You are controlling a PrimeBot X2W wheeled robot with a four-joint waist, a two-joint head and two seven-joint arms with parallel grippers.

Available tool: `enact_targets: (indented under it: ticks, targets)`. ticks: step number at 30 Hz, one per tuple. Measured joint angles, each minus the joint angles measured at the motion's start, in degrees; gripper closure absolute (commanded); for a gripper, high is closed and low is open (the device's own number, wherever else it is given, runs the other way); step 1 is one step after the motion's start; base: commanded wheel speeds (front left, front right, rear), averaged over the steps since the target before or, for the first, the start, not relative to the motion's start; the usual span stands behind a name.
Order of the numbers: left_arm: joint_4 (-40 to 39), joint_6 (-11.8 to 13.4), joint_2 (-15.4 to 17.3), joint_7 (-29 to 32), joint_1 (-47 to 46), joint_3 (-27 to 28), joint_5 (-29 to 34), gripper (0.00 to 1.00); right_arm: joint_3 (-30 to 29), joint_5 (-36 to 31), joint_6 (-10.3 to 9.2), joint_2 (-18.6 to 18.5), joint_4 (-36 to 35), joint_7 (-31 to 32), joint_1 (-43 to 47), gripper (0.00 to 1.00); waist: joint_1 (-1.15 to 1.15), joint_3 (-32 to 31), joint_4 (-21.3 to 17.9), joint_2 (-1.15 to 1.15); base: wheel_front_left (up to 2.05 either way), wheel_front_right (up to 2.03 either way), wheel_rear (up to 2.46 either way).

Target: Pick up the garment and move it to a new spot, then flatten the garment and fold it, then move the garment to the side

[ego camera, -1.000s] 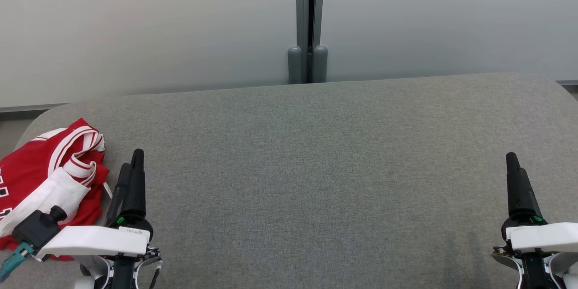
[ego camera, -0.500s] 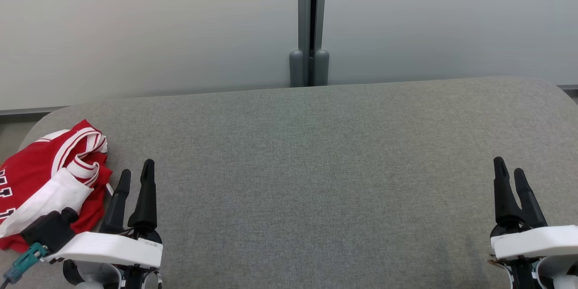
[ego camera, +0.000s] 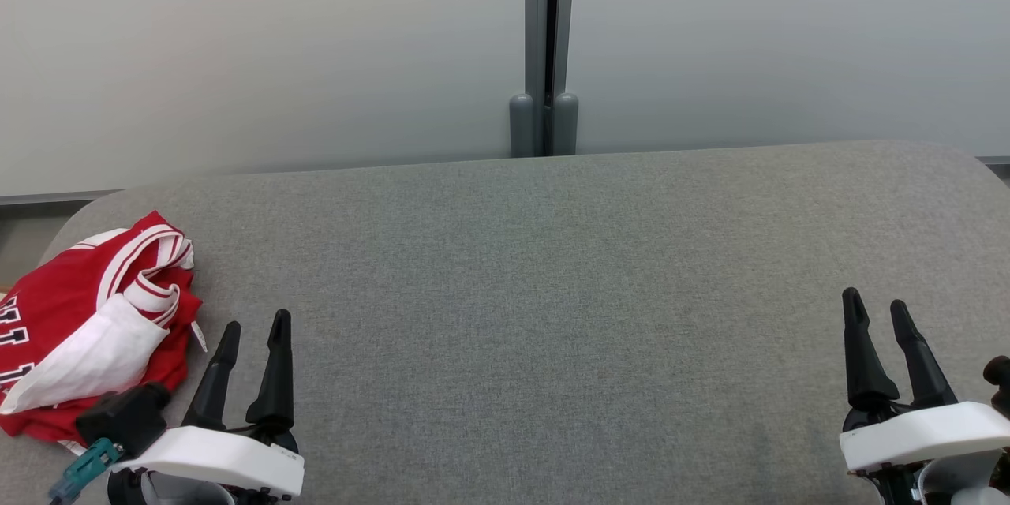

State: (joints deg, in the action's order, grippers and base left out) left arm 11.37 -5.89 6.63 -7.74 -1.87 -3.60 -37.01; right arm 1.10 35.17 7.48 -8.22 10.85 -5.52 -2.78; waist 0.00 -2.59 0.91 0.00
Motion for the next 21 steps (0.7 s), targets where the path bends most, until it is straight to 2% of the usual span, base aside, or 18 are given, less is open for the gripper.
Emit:
enact_targets:
  ticks: [21]
  targets:
    - [3.6, 1.7, 0.9, -3.0, 0.0, -1.7, 12.8, 0.00, 1.0, -13.4, 0.00, 0.2, 2.1, -0.8, 1.0, 0.00, 0.00, -1.0, 0.4, 0.00, 0.00, 0.00, 0.00]
